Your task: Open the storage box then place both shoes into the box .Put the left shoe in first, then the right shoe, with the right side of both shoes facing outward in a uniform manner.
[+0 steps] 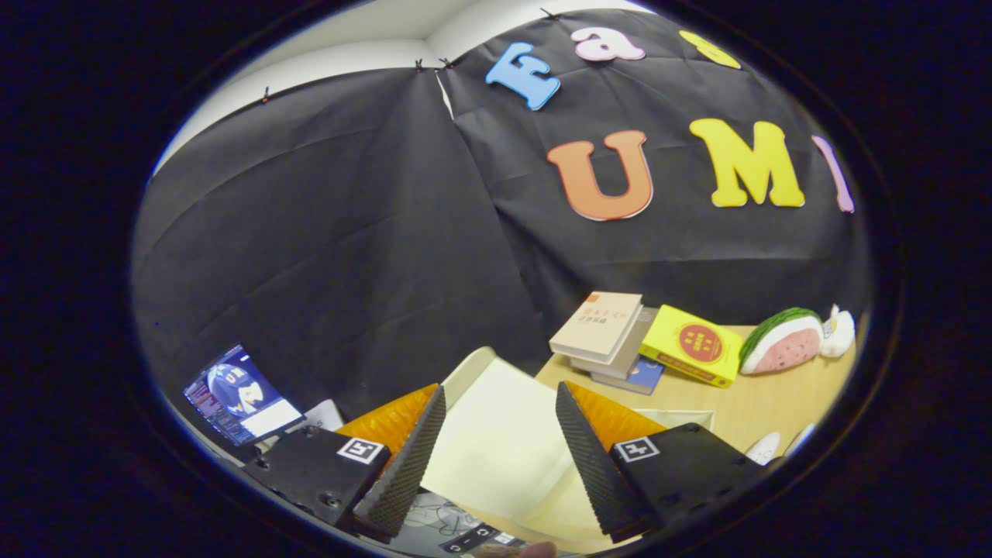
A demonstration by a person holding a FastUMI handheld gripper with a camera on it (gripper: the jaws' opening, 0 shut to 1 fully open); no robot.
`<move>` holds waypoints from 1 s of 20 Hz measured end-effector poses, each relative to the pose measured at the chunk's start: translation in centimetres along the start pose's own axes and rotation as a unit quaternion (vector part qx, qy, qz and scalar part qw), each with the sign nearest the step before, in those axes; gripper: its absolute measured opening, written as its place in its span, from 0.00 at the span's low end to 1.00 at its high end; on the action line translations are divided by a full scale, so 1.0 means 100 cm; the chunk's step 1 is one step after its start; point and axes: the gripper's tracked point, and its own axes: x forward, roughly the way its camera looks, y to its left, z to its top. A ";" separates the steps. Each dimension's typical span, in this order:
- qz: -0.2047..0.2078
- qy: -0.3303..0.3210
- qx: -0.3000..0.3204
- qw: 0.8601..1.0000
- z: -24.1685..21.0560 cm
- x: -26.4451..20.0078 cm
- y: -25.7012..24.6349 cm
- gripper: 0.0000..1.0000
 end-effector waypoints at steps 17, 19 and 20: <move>-0.301 -0.058 0.047 0.951 -0.067 -0.200 -0.234 0.99; -0.325 -0.027 0.050 0.944 -0.095 -0.210 -0.267 0.99; -0.331 -0.006 0.054 0.942 -0.113 -0.209 -0.281 0.99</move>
